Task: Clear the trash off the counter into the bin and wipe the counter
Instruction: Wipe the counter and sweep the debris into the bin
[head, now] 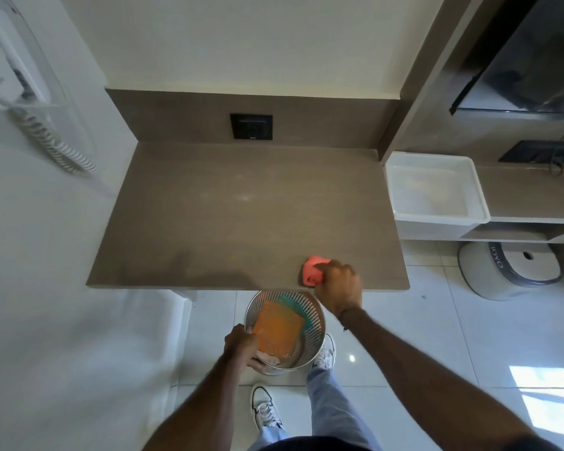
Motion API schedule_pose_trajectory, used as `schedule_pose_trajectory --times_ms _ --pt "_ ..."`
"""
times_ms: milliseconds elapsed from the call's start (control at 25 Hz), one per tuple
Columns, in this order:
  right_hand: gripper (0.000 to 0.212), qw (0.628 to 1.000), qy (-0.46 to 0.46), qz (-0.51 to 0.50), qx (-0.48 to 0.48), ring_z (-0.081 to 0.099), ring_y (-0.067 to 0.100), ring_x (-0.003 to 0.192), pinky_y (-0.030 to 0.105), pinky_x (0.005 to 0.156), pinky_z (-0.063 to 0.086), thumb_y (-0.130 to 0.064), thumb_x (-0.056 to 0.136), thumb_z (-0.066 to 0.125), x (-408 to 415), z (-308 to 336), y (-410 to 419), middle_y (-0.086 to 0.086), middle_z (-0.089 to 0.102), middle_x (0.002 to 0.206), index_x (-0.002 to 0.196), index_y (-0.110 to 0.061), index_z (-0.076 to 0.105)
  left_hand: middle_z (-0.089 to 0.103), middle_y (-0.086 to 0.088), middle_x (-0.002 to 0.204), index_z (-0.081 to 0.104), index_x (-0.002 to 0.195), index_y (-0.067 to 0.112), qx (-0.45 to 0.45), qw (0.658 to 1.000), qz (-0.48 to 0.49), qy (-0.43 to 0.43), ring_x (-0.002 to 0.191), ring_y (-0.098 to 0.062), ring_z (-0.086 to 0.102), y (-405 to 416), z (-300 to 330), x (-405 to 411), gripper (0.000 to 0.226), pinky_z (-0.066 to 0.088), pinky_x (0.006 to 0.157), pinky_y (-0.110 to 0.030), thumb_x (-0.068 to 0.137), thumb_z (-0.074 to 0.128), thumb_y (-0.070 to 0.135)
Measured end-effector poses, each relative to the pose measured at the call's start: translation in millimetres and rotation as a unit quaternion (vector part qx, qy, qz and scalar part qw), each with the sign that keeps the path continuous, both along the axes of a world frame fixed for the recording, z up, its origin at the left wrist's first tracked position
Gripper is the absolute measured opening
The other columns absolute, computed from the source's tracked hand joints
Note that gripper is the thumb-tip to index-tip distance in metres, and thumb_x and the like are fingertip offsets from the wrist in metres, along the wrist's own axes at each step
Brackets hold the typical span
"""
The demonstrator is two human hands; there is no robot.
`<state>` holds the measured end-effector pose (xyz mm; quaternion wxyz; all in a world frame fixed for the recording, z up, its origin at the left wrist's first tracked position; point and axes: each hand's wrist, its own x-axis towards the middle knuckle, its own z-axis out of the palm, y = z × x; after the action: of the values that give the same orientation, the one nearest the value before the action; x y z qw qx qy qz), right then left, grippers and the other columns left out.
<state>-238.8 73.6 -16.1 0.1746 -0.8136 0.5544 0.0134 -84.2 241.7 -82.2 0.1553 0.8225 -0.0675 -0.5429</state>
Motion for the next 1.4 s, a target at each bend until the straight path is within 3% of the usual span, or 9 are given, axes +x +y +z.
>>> schedule_pose_trajectory --times_ms 120,360,440,560,800,960,1120,1240,1400 --pt "0.025 0.986 -0.102 0.015 0.133 0.069 0.020 0.073 0.029 0.065 0.058 -0.025 0.083 0.055 30 -6 42 0.000 0.076 0.086 0.095 -0.023 0.077 0.063 -0.027 0.137 0.050 0.134 0.002 -0.005 1.000 0.012 0.003 0.094 -0.048 0.079 6 3 3 0.048 0.068 0.059 -0.051 0.097 0.071 0.024" --pt "0.014 0.845 -0.351 -0.297 0.275 0.055 0.013 0.048 0.024 0.045 0.046 -0.009 0.088 0.049 21 7 -9 0.002 0.059 0.069 0.094 -0.015 0.061 0.066 -0.028 0.132 0.053 0.130 0.000 0.001 1.000 0.006 -0.002 0.094 -0.047 0.079 10 1 10 0.043 0.067 0.059 -0.052 0.095 0.074 0.014" --pt "0.014 0.845 -0.330 -0.313 0.282 0.060 0.017 0.060 0.029 0.055 0.053 -0.011 0.086 0.056 11 15 -48 0.006 0.062 0.080 0.099 -0.013 0.061 0.067 -0.028 0.132 0.053 0.129 0.001 -0.003 1.000 0.016 -0.010 0.093 -0.047 0.079 5 0 8 0.044 0.067 0.058 -0.051 0.097 0.071 0.024" --pt "0.024 0.926 -0.179 -0.294 0.154 0.064 0.025 0.081 0.033 0.073 0.054 -0.037 0.079 0.068 -15 13 -73 0.002 0.068 0.087 0.092 -0.017 0.067 0.067 -0.028 0.131 0.052 0.131 0.001 -0.003 1.000 0.022 -0.010 0.092 -0.046 0.080 -4 0 6 0.046 0.067 0.060 -0.053 0.097 0.071 0.026" --pt "0.033 0.922 -0.172 -0.347 -0.005 0.047 0.031 0.059 0.028 0.055 0.032 -0.038 0.080 0.051 -74 -32 -5 -0.003 0.049 0.056 0.065 -0.009 0.049 0.067 -0.028 0.127 0.056 0.126 0.001 -0.004 1.000 0.026 0.003 0.087 -0.049 0.079 -18 -17 1 0.033 0.067 0.064 -0.058 0.095 0.067 0.003" --pt "0.028 0.929 -0.109 -0.319 0.151 0.066 0.035 0.078 0.029 0.064 0.049 -0.036 0.082 0.054 -79 -87 33 0.007 0.073 0.078 0.073 -0.012 0.066 0.070 -0.025 0.122 0.061 0.121 0.007 -0.012 0.999 0.041 0.004 0.083 -0.046 0.078 -25 -46 -5 0.030 0.067 0.068 -0.061 0.091 0.063 0.005" --pt "0.029 0.858 -0.126 -0.321 0.380 0.065 0.040 0.111 0.049 0.096 0.056 -0.017 0.091 0.048 -62 -167 29 0.017 0.072 0.117 0.103 -0.019 0.074 0.071 -0.022 0.126 0.065 0.124 0.015 0.007 1.000 0.015 -0.004 0.105 -0.044 0.074 -32 -116 -5 0.046 0.066 0.084 -0.058 0.081 0.055 0.005" --pt "0.034 0.811 -0.159 -0.379 0.416 0.068 0.037 0.109 0.056 0.095 0.057 -0.016 0.090 0.050 -61 -241 20 0.012 0.072 0.112 0.112 -0.024 0.074 0.071 -0.020 0.128 0.065 0.126 0.020 0.015 1.000 0.010 -0.014 0.114 -0.044 0.071 -33 -191 -5 0.054 0.063 0.093 -0.058 0.072 0.056 0.018" --pt "0.043 0.839 -0.105 -0.344 0.408 0.071 0.035 0.108 0.053 0.092 0.059 -0.017 0.085 0.064 -54 -336 18 0.011 0.074 0.116 0.127 -0.024 0.068 0.073 -0.016 0.127 0.066 0.125 0.024 0.030 0.999 0.018 -0.009 0.108 -0.039 0.074 -32 -286 -7 0.038 0.065 0.088 -0.056 0.087 0.068 0.029"
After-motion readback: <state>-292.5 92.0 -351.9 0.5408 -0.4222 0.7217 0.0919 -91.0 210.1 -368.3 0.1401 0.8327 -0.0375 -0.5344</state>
